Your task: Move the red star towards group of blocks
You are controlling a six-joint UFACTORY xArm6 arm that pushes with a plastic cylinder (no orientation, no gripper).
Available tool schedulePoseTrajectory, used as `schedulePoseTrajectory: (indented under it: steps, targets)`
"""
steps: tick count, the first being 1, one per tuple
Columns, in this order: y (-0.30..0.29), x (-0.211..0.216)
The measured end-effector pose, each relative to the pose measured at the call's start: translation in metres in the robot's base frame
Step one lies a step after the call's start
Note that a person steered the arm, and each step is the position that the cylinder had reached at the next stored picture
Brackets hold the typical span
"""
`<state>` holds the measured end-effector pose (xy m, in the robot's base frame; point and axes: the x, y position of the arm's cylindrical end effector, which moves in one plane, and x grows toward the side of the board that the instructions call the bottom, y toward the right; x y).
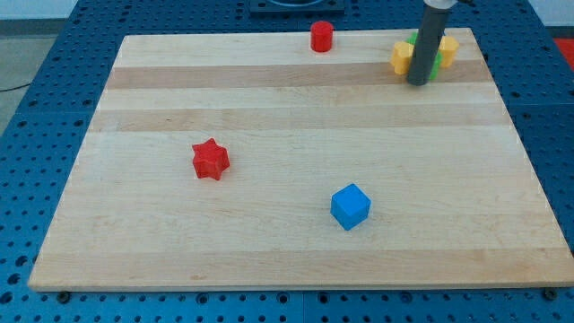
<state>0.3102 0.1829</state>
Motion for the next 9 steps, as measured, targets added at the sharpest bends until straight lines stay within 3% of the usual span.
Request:
schedulePoseTrajectory:
  steps: [1, 2, 4, 5, 6, 7, 9]
  targets:
    - [-0.002, 0.007]
    - [-0.064, 0.034]
    - [-0.300, 0.035]
    - [-0.365, 0.107]
    - [-0.339, 0.167]
    - [-0.277, 0.169]
    - [-0.207, 0.064]
